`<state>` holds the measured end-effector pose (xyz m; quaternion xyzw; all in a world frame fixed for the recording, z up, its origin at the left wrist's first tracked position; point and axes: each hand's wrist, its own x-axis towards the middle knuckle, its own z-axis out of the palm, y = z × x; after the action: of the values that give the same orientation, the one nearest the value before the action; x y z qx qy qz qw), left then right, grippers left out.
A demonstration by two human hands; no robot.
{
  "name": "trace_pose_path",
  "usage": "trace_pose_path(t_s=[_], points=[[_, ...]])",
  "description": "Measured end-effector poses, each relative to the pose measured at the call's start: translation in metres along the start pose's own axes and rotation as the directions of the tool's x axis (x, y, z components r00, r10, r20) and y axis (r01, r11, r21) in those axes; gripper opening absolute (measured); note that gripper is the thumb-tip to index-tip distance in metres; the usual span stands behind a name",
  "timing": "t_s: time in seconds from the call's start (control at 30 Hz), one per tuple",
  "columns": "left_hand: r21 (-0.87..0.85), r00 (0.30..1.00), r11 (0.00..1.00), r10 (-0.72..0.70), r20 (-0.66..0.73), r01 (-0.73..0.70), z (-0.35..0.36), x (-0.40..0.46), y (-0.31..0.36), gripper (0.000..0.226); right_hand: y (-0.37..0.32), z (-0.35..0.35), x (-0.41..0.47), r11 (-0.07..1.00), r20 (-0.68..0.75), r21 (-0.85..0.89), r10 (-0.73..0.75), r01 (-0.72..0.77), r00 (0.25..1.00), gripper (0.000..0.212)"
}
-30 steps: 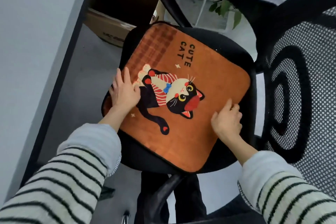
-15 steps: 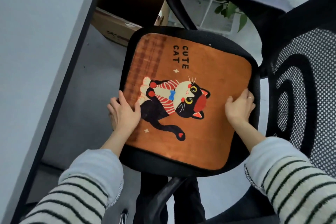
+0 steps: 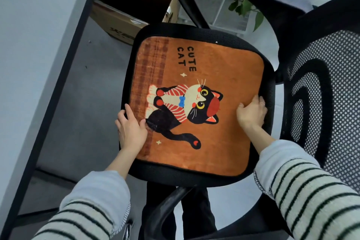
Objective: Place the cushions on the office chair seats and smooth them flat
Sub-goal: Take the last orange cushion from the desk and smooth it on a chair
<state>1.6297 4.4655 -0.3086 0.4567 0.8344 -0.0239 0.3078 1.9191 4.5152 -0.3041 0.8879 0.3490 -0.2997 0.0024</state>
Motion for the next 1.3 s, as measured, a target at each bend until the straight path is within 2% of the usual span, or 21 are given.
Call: trace_pose_path(t_s=[0.3,0.57,0.77,1.1,1.3], points=[[0.038,0.997,0.997,0.067,0.035,-0.068,-0.015,0.020,0.005,0.071,0.013,0.005,-0.012,0.999,0.042,-0.032,0.002,-0.001,0.999,0.066],[-0.014,0.990,0.990,0.142,-0.007,-0.142,-0.027,0.032,0.003,0.057,0.015,0.008,-0.019,0.986,0.007,-0.036,0.161,-0.160,0.987,0.057],[-0.038,0.982,0.981,0.190,-0.014,-0.191,-0.024,0.033,0.000,0.058,0.021,0.002,-0.018,0.980,0.006,-0.058,0.191,-0.190,0.982,0.059],[0.052,0.972,0.971,0.233,-0.016,-0.232,-0.017,0.027,-0.007,0.062,0.029,0.014,-0.039,0.998,0.067,-0.035,0.058,-0.056,0.996,0.068],[0.183,0.971,0.954,0.222,0.093,-0.236,-0.001,-0.018,-0.028,0.067,0.038,0.028,-0.074,0.989,0.213,-0.139,-0.017,0.048,0.977,0.071]])
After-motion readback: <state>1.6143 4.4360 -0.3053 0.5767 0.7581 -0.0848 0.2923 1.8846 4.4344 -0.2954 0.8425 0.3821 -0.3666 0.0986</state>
